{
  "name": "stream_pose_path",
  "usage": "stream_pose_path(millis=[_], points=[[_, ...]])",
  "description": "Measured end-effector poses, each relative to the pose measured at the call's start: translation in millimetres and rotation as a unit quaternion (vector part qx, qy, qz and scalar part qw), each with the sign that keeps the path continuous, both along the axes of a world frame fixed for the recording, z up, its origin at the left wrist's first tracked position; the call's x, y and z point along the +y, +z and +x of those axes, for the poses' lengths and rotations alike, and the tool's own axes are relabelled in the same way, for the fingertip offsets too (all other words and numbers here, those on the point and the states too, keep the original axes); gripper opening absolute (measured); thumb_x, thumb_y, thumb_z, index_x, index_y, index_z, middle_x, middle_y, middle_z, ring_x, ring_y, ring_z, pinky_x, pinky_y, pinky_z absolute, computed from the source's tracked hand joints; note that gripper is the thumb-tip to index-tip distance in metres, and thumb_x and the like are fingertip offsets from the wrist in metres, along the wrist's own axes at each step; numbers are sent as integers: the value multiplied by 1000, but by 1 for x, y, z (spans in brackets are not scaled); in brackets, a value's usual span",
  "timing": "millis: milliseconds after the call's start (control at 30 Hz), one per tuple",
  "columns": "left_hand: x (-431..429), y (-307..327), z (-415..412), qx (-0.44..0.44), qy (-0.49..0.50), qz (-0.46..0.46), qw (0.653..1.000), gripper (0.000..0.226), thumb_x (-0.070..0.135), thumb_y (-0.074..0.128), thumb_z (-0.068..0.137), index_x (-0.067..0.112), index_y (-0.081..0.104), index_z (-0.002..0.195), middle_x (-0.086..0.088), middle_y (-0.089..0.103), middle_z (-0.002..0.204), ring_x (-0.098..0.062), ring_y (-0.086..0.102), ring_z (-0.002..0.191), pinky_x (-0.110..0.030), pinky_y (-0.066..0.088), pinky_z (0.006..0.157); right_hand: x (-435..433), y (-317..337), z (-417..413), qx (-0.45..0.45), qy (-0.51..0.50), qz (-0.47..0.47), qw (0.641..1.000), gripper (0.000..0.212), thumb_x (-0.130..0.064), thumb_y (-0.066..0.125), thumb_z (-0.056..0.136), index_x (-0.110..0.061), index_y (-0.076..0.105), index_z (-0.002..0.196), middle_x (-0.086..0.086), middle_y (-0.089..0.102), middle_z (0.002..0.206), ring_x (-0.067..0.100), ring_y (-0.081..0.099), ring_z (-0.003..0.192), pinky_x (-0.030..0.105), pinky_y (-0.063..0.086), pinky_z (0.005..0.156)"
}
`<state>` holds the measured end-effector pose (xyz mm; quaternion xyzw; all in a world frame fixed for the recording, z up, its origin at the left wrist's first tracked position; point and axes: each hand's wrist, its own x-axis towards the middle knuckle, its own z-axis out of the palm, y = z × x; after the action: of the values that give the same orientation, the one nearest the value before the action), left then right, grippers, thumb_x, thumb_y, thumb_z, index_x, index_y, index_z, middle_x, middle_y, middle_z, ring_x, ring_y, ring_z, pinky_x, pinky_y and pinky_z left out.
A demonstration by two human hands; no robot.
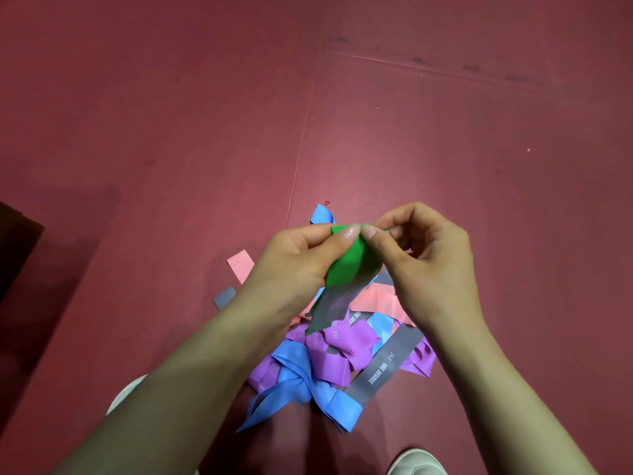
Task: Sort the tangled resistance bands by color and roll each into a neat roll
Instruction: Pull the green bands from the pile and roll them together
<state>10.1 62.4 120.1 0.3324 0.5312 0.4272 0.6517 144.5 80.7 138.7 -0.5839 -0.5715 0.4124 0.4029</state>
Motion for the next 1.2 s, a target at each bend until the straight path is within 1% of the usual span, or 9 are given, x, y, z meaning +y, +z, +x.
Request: stream_pose_path(millis=[200,300,367,500,600,767,933,1033,1200], points=[[4,2,-4,41,25,21,999,31,30,57,93,2,72,94,-28,68,103,-27,65,91,-54,48,98,1,-1,-1,22,-11,-2,1000,19,-15,76,77,-27,62,80,-9,61,70,6,51,60,14,40,55],[7,2,-8,51,26,37,998,28,29,57,93,8,75,91,-19,73,92,-18,67,80,-33,58,80,2,-3,1,26,-12,-26,999,18,-21,76,77,-26,67,92,-9,65,82,6,53,67,13,42,60],[7,5,-10,54,21,40,998,26,28,56,93,12,76,89,-12,75,88,-15,67,76,-27,57,72,3,-3,-1,63,2,-45,997,6,-16,74,80,-17,70,85,-7,66,74,6,55,66,15,43,62],[8,12,-17,96,18,60,993,33,26,55,95,-3,71,98,-31,66,105,-22,58,84,-52,50,90,3,-3,-11,103,-4,-30,994,14,-6,72,81,-11,64,70,-4,60,63,3,51,58,14,43,59],[9,21,-29,118,28,68,990,34,25,55,95,-6,69,98,-35,64,106,-25,57,86,-60,45,95,1,0,-25,122,-2,-24,992,16,-5,71,81,-10,62,70,-2,58,63,5,48,58,15,42,58],[6,20,-37,132,8,91,987,28,26,57,95,2,72,93,-21,68,88,-20,55,78,-49,51,84,-4,2,-29,95,0,15,995,19,-7,72,82,-15,60,69,-5,59,63,5,51,60,14,43,57],[7,18,-30,121,-13,126,984,12,9,62,90,12,72,97,-13,74,98,-11,64,84,-36,54,87,0,0,-24,82,-35,32,996,17,-6,72,81,-14,62,71,0,61,66,11,55,64,19,47,60],[11,15,-27,155,25,137,978,14,9,62,91,14,74,94,-14,74,96,-18,64,85,-49,53,91,2,0,-23,83,-28,32,996,15,-6,72,81,-13,64,72,2,63,68,12,56,65,21,49,62],[19,14,-31,149,200,148,957,15,9,61,92,20,71,88,-6,68,91,-14,57,82,-44,53,87,6,0,-9,103,-58,2,993,6,-13,71,83,-11,68,88,7,68,82,13,61,76,19,48,67]])
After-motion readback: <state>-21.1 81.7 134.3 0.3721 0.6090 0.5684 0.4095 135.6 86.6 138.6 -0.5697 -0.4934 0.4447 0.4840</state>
